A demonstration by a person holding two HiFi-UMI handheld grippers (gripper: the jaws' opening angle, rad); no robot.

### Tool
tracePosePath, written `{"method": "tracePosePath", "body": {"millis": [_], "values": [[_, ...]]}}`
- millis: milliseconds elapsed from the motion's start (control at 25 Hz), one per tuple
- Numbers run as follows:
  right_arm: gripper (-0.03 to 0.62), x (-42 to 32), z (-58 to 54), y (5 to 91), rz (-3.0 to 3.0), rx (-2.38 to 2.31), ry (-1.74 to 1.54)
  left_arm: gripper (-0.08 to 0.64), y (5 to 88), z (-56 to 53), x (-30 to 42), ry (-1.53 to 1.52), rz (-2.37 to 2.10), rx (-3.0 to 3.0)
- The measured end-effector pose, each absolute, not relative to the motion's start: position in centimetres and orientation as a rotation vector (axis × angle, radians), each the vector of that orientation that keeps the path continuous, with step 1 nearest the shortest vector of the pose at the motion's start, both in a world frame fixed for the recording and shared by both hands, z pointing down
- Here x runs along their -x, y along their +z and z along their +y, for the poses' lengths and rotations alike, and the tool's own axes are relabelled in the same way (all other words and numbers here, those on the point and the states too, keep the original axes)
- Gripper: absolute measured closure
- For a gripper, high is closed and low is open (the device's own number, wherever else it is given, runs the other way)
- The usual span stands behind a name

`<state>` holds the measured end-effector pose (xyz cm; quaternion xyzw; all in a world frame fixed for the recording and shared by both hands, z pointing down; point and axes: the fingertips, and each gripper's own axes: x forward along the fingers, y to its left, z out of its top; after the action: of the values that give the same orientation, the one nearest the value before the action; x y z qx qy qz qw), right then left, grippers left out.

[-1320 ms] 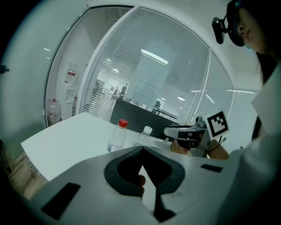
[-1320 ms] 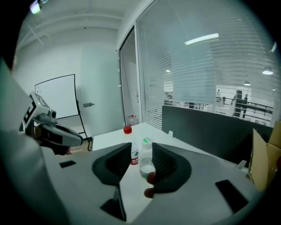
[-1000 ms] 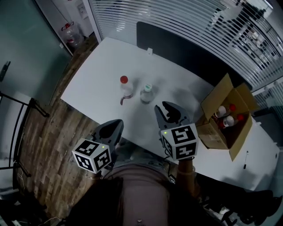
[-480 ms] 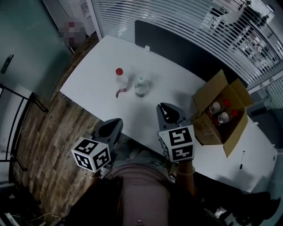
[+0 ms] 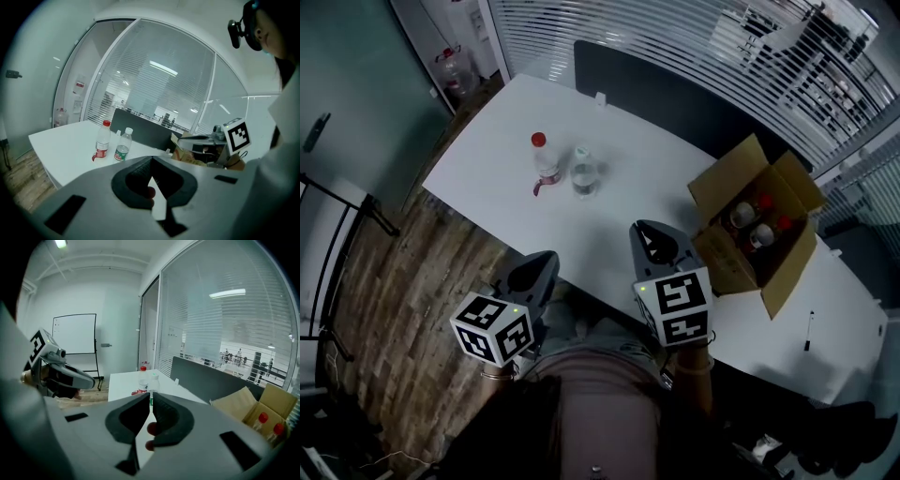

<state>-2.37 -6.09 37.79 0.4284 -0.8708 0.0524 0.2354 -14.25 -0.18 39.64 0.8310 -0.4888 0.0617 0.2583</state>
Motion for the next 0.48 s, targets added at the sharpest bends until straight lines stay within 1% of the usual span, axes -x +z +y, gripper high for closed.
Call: {"method": "tracePosePath", "body": {"millis": [480], "values": [[0.554,-1.8,-3.5,38.0,-2.388,-1.188,0.139,0.554,40.0,0.9,10.4,0.141,-1.321,-2.273]]}}
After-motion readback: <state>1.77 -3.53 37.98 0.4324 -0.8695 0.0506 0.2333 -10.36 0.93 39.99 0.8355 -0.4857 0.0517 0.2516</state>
